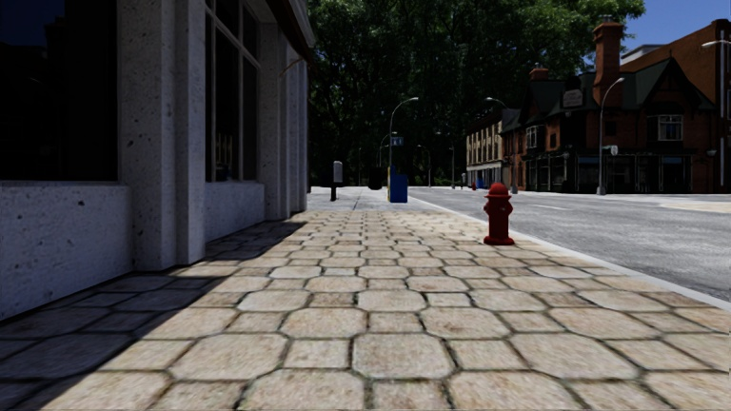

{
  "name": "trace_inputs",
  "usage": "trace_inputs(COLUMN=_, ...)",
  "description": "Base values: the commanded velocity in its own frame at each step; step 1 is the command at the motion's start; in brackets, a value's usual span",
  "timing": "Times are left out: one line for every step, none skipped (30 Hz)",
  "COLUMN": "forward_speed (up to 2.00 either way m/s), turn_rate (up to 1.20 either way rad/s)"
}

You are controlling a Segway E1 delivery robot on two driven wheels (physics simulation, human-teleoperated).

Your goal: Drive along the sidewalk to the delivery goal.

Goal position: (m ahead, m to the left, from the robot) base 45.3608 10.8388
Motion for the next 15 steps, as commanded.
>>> trace_inputs(forward_speed=2.00, turn_rate=0.00)
trace_inputs(forward_speed=2.00, turn_rate=0.00)
trace_inputs(forward_speed=2.00, turn_rate=0.00)
trace_inputs(forward_speed=2.00, turn_rate=0.00)
trace_inputs(forward_speed=2.00, turn_rate=0.00)
trace_inputs(forward_speed=2.00, turn_rate=0.00)
trace_inputs(forward_speed=2.00, turn_rate=0.00)
trace_inputs(forward_speed=2.00, turn_rate=0.00)
trace_inputs(forward_speed=2.00, turn_rate=0.00)
trace_inputs(forward_speed=2.00, turn_rate=0.00)
trace_inputs(forward_speed=2.00, turn_rate=0.00)
trace_inputs(forward_speed=2.00, turn_rate=0.00)
trace_inputs(forward_speed=2.00, turn_rate=0.00)
trace_inputs(forward_speed=2.00, turn_rate=0.00)
trace_inputs(forward_speed=2.00, turn_rate=0.00)
